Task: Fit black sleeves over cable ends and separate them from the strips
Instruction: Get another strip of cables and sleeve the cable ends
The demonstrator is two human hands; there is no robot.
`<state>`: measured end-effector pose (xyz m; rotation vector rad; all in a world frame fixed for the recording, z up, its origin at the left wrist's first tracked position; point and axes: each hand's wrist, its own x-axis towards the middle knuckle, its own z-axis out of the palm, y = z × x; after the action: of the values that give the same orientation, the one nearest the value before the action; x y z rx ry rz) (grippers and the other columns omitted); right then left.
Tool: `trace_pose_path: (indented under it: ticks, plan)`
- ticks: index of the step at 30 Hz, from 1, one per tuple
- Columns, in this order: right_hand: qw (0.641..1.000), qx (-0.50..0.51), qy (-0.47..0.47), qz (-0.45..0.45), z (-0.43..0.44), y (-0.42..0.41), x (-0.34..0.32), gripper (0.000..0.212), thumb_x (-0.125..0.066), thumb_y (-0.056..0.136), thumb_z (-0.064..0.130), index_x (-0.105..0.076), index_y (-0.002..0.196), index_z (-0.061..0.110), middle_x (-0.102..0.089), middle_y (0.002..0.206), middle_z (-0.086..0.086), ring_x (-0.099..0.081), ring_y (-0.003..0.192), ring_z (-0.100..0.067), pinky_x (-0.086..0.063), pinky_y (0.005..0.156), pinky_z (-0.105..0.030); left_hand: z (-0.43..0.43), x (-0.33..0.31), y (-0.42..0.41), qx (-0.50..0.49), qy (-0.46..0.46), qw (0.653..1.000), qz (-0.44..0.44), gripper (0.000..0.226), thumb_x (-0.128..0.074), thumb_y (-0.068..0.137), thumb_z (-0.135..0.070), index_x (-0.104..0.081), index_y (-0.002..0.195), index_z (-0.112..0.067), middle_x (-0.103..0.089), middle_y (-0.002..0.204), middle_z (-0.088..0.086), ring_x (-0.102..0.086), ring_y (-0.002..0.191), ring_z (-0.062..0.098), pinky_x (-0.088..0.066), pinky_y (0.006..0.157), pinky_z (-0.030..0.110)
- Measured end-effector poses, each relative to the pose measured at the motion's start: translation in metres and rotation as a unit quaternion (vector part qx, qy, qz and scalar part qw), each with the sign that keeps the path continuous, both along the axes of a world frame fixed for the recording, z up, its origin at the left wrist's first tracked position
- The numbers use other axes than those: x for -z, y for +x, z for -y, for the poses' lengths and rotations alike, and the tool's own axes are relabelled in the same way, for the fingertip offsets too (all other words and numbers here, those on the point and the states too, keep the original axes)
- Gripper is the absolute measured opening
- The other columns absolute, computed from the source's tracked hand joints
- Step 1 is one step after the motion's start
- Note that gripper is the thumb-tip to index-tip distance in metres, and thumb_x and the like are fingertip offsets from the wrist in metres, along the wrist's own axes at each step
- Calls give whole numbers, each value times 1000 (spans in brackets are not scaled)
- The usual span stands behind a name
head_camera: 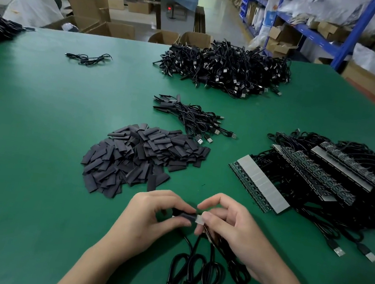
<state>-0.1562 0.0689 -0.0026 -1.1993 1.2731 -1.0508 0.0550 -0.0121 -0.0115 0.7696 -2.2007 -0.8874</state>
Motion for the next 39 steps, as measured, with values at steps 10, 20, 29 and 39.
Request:
trace_pose_path:
  ticks: [10, 20, 29, 39]
  plan:
    - [957, 16, -81, -278, -2, -5, -5, 15, -71, 94, 36, -76, 82, 29, -71, 85, 18, -64, 93, -8, -47, 79, -18, -3, -2, 1, -12, -32, 999, 1, 15, -82, 85, -28, -81, 100, -26, -74, 96, -18, -71, 91, 4, -56, 79, 28]
    - [959, 28, -39, -281, -5, 0, -2, 20, -61, 98, 42, -72, 82, 38, -64, 88, 8, -61, 83, -4, -40, 73, -10, -2, -1, 1, -12, -130, 991, 42, 18, -80, 88, -33, -82, 104, -26, -73, 99, -17, -68, 90, 1, -58, 77, 27]
    - [971, 34, -16, -235, -1, 2, 0, 23, -62, 101, 31, -72, 80, 30, -72, 87, 11, -65, 85, -4, -50, 82, -23, -2, -3, -2, 6, -195, 978, 70, 20, -68, 98, -39, -80, 112, -30, -73, 103, -18, -66, 88, 4, -54, 77, 24]
    - [974, 24, -23, -224, -2, 1, -8, 25, -63, 100, 38, -72, 78, 33, -73, 77, 12, -60, 65, 4, -41, 63, -12, -5, -1, -4, -26, -79, 996, 34, 21, -73, 92, -41, -79, 108, -27, -73, 99, -19, -67, 94, 0, -56, 82, 31]
